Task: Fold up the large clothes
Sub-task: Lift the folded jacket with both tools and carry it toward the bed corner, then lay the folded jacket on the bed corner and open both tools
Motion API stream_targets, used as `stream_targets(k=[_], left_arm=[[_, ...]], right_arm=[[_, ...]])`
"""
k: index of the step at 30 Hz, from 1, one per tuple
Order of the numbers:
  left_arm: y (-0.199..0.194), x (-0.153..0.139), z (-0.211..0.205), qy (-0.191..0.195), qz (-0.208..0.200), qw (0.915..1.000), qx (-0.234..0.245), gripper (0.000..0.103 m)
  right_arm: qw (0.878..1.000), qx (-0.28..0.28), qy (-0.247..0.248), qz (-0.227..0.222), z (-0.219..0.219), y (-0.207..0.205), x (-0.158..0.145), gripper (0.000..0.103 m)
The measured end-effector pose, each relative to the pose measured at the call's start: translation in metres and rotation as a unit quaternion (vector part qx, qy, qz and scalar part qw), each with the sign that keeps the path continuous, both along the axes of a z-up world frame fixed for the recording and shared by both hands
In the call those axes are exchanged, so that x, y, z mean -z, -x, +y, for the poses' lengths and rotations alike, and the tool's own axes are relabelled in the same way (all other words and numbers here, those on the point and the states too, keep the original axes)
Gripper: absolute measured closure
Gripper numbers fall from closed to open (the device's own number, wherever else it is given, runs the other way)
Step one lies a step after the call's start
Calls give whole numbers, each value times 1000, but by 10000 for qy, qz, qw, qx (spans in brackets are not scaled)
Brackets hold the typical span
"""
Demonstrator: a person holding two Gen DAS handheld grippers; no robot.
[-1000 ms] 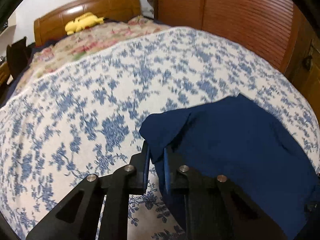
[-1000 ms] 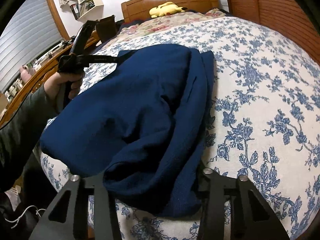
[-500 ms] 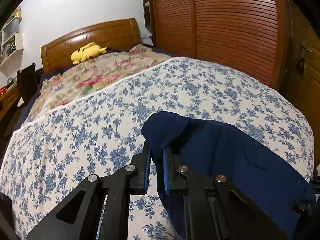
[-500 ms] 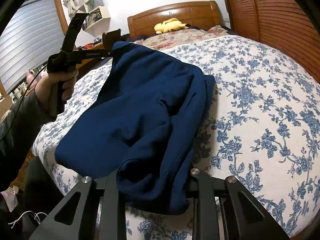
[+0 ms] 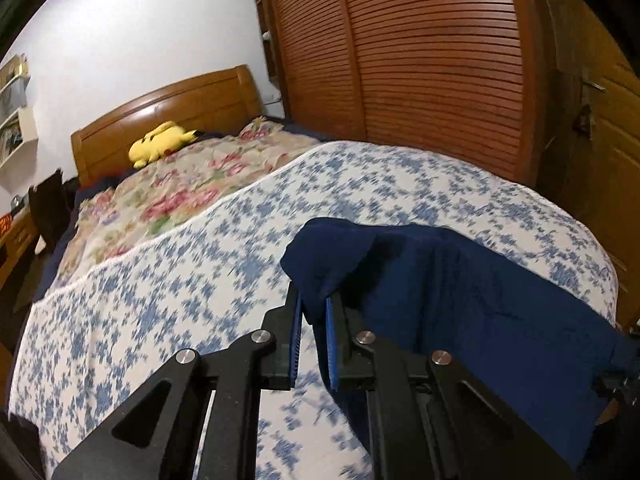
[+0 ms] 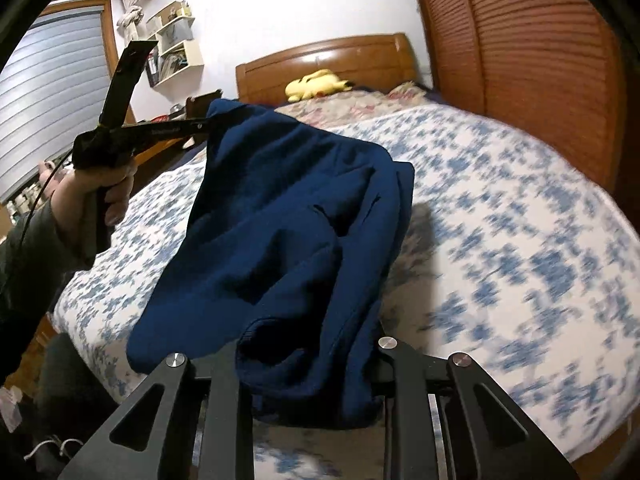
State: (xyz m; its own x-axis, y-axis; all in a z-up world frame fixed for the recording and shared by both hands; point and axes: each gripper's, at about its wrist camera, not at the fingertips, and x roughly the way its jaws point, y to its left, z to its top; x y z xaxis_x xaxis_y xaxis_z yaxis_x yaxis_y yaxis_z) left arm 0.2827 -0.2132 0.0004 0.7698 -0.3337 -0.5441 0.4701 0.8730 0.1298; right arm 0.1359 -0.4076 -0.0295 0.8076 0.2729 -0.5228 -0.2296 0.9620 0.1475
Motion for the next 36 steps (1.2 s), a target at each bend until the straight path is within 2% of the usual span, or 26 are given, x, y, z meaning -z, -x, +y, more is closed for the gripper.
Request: stream_targets(k=[7,14,19,22,24,25,27,32,34,36], left_arm=[[14,-20,-101,83,-237,9979,594,92],[21,-33,-226,343,-312,9918,1195,92],[21,-17,-289,187,-183,9885,1492,92],[20,-5,-310,-15,-201,9884,1505,92],[11,-1,-312,35,-4,9886,1508,90],[6,1,-309,105,175,9880,1530,90],[6,3,-301,167,255,9879,1519,89],[23,3,-266,351,294,9840,1724,71],[31,5,-256,413,334,9819,1817,64],[40,8,-247,443,405,9800,1896,62]], right_arm=[[9953,807,537,-35,-87,24,-28,80],[9782,1749,1117,-31,-182,45,-51,80],[9651,2315,1208,200,-237,49,-46,80],[9648,2356,1069,471,-258,44,-28,77],[9593,2496,1155,641,-268,35,-14,73],[9585,2528,1110,708,-268,33,-13,68],[9575,2625,969,704,-272,34,-11,62],[9594,2676,646,621,-280,46,-13,48],[9530,2898,710,527,-284,48,-17,29],[9524,2976,527,386,-292,51,-19,27]])
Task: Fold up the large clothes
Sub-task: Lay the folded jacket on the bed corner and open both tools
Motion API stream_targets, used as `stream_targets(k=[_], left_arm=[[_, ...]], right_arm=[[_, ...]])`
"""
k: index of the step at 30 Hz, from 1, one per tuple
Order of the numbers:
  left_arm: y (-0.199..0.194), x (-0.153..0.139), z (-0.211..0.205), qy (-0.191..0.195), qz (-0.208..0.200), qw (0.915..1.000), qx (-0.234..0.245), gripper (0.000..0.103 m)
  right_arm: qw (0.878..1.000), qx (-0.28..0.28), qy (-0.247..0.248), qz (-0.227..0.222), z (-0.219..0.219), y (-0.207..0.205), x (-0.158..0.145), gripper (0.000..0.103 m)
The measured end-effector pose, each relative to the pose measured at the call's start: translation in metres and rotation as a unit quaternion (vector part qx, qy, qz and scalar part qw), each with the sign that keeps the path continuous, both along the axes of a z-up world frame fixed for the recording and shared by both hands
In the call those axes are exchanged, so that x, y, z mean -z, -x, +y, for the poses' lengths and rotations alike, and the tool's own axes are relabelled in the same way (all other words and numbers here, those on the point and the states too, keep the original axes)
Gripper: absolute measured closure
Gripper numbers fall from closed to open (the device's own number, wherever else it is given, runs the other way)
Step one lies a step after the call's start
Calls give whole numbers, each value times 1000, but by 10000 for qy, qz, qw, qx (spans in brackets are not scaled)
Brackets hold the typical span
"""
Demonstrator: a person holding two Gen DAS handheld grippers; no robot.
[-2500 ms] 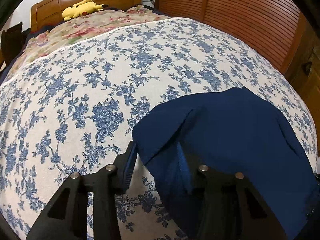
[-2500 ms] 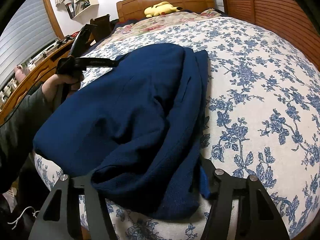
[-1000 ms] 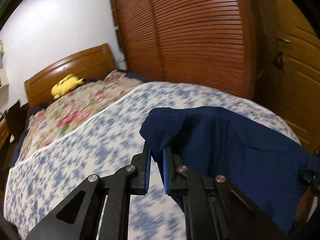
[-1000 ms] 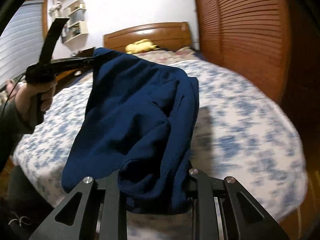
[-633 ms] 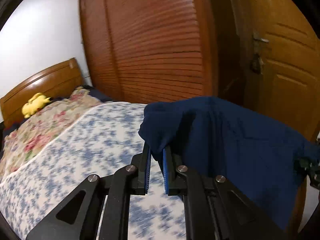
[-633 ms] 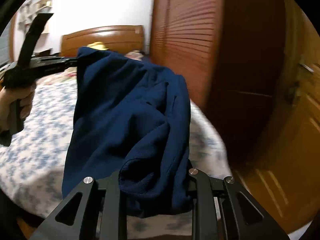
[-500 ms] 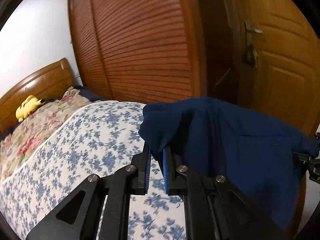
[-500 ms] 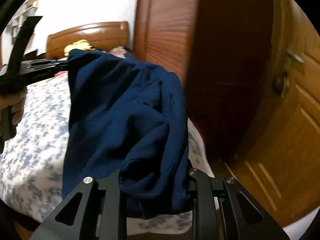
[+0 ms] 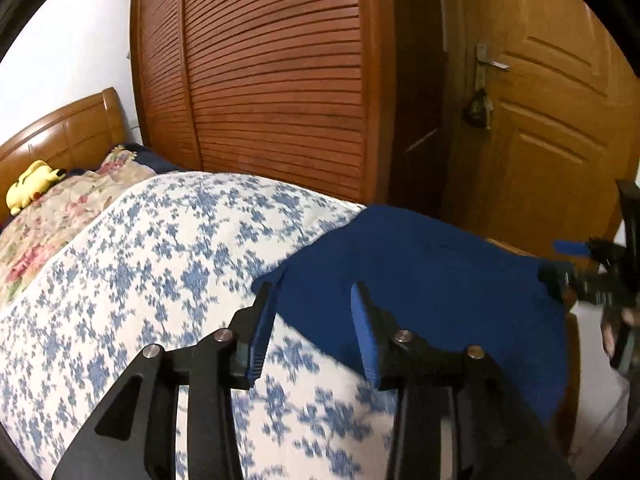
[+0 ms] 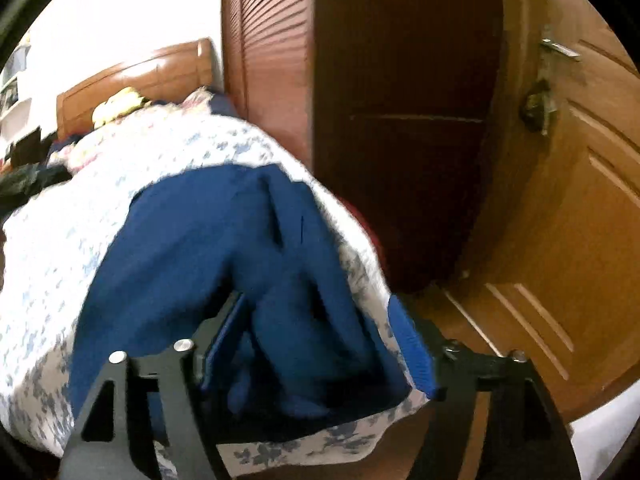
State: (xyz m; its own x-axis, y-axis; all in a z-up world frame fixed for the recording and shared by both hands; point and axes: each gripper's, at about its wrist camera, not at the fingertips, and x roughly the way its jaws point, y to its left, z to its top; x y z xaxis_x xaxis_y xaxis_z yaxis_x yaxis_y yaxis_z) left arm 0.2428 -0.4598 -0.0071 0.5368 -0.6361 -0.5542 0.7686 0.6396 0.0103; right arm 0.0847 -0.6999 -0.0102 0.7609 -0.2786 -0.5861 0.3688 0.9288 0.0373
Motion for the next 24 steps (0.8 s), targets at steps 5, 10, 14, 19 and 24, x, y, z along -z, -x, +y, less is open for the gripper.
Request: stream_targets(k=[5,10,14,19,24], left_arm=[[27,12,20,29,-16,9997,225,43],[53,18,42,49,-65,9994,322,33],[72,21,60,47,-39,9993,379,24],[88,19,89,160,27,9991,380,23],[94,12,120,223,2,9996,170,22]], right_arm=[[9996,-30,210,-175,14,8,-11,26],[9977,-583,270,-230,48,2,-6,26],[9984,-536,145,119,44,-19,19,26],[9986,-431,-161,268,27,-32,51,26],[9991,-224,109,338,35,-26,38,26]])
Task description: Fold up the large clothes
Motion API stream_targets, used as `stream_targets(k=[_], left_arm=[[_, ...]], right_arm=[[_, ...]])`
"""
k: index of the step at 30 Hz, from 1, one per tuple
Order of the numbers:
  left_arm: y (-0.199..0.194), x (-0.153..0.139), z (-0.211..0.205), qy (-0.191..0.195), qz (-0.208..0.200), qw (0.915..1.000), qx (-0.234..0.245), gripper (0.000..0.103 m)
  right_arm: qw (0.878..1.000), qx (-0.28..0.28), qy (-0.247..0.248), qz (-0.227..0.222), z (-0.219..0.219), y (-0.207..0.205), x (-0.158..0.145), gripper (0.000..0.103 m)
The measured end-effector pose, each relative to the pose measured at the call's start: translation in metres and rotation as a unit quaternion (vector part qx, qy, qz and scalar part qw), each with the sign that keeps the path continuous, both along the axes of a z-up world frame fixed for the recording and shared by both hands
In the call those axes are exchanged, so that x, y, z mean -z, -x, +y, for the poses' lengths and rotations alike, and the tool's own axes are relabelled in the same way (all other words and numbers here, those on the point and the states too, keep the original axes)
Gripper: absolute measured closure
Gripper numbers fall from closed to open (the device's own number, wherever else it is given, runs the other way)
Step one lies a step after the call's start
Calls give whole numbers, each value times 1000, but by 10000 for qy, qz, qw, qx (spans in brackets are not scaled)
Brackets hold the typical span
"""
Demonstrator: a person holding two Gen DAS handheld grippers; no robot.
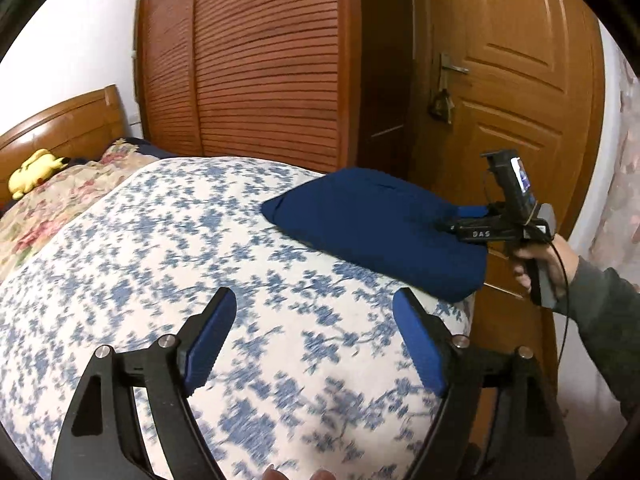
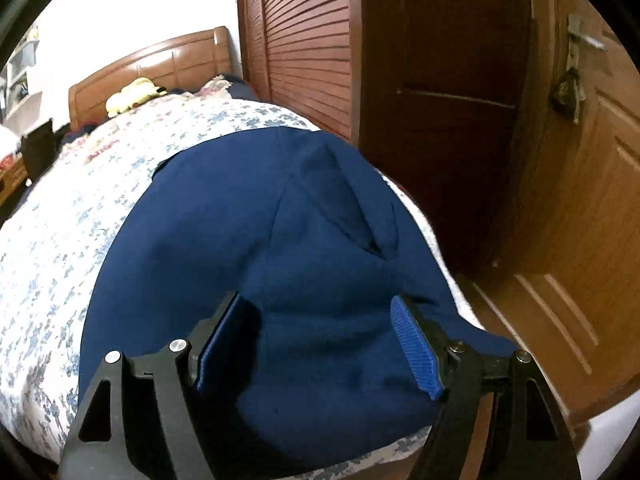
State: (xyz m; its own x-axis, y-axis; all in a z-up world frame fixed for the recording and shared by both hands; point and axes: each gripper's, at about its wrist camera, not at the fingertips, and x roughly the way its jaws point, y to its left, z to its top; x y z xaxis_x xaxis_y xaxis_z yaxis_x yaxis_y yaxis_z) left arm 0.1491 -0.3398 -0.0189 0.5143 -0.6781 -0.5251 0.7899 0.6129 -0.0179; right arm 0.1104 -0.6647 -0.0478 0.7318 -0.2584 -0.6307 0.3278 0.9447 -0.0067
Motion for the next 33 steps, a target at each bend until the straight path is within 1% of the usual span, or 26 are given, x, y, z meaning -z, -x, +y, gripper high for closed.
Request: stream_targets(k=[2,4,6,10,15,20,24,27,33], left_arm=[[1,-1,11,-21,-93,9999,-99,22],[3,-2,25,-90,-177,9994,-267,22],[2,-2,38,-76,-140,9993,-352,22],[2,0,76,-63,-85,9976,-688,22],[3,5,119,-117,-37,9944,-1054,22],[7,14,169,-172,-75,9872,-1583,22],[9,20,202,-158,1,9807,-1948,22],[14,23,226,-170,31,9745,-2238,22],[30,24,275,-40,182,9592,-2821,22]], right_arm=[[9999,82,95,-66,13,0,-6,26],[9996,26,110,-258,35,-1,-15,26],[9993,-76,166,-340,55,0,-23,26],[9975,-501,184,-456,108,0,-32,26],[9922,-1094,1,-595,174,-7,-35,18],[9855,-1572,-68,-640,243,-21,-30,17],[9802,-1867,-126,-651,291,-27,-25,17],[9767,-2041,-165,-649,318,-30,-19,17],[9668,-2428,-335,-726,370,-14,-21,17]])
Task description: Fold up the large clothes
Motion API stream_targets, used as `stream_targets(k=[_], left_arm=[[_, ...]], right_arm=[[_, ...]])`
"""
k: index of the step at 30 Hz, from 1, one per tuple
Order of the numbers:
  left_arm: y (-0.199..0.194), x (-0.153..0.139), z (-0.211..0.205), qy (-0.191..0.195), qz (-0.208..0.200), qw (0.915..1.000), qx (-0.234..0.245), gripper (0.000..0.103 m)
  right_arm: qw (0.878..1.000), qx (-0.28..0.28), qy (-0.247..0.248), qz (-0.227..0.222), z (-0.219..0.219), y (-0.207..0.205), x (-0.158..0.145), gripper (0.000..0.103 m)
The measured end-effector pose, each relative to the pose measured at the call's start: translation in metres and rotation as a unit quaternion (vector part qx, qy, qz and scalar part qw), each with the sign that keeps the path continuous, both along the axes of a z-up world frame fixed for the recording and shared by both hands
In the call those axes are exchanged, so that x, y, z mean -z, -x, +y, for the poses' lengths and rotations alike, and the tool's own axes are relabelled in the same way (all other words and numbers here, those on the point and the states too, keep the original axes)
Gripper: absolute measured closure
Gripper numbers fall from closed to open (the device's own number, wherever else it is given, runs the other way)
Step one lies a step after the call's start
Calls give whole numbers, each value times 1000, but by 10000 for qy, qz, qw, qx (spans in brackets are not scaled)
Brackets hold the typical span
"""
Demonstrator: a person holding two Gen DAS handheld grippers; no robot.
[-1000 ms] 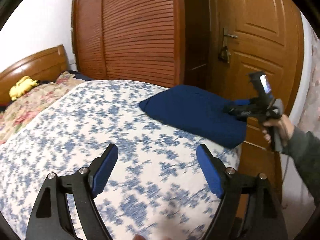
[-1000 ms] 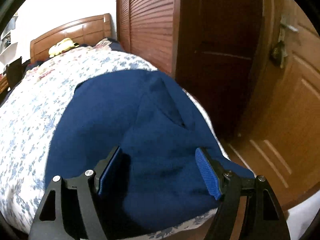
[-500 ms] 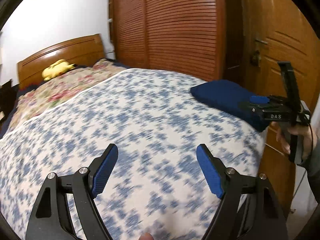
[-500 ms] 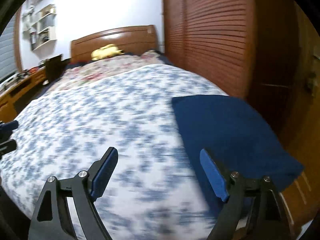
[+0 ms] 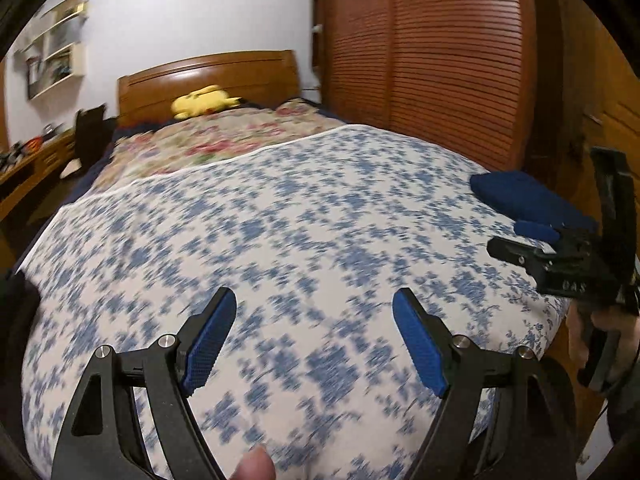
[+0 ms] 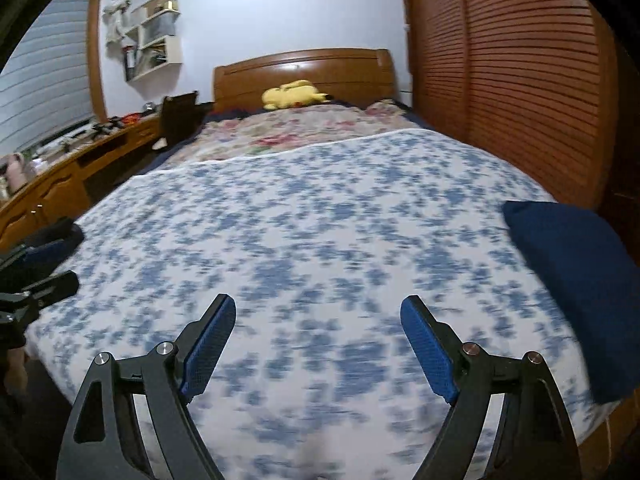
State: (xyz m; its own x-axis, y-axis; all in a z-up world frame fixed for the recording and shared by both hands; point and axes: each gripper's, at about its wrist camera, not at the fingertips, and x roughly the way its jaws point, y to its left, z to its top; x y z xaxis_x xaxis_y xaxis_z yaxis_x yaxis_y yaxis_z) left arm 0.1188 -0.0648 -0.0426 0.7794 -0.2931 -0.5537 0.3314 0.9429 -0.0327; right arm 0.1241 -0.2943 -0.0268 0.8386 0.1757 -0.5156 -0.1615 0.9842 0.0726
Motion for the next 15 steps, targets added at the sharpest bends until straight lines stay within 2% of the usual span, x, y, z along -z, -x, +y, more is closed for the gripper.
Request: stream_targets(k=[9,15], left_arm=[[39,-10,66,257,-48,9969,-740,22],[63,-26,93,265,-280,9932,-1096,22]], right_arm=[[9991,-402,-22,-155,47,27,-7,17],[9981,-527,35,-324,68,48,-20,17]])
